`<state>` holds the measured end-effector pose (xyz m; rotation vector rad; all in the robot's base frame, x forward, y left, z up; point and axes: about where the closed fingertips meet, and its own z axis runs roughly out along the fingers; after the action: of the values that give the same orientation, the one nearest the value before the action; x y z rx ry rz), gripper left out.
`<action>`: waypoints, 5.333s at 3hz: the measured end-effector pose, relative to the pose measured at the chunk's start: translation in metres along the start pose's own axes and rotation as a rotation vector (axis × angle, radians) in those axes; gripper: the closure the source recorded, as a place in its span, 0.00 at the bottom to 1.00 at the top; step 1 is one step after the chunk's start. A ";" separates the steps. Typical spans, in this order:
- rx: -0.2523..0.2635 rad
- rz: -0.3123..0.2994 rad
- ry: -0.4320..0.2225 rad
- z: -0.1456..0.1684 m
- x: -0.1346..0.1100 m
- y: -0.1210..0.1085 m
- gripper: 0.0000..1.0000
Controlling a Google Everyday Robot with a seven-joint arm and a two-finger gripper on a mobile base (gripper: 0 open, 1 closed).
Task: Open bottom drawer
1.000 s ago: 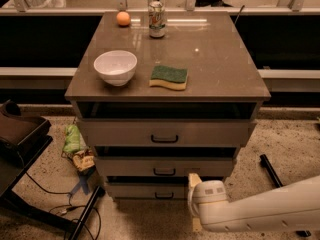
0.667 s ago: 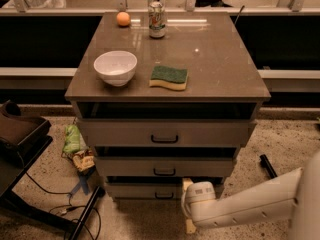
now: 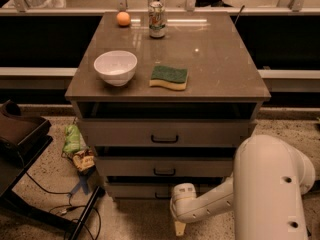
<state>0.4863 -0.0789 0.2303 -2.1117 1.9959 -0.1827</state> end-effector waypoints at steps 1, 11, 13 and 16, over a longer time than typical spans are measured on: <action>-0.003 0.000 0.000 0.006 -0.003 0.000 0.00; -0.108 -0.067 -0.001 0.134 -0.052 -0.004 1.00; -0.100 -0.064 -0.007 0.121 -0.052 0.011 1.00; -0.117 -0.013 -0.019 0.103 -0.042 0.050 1.00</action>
Offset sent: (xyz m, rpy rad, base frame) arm -0.0008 0.0220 -0.0284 0.0013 0.0339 0.0186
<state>0.4607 -0.0315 0.1207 -2.1886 2.0282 -0.0499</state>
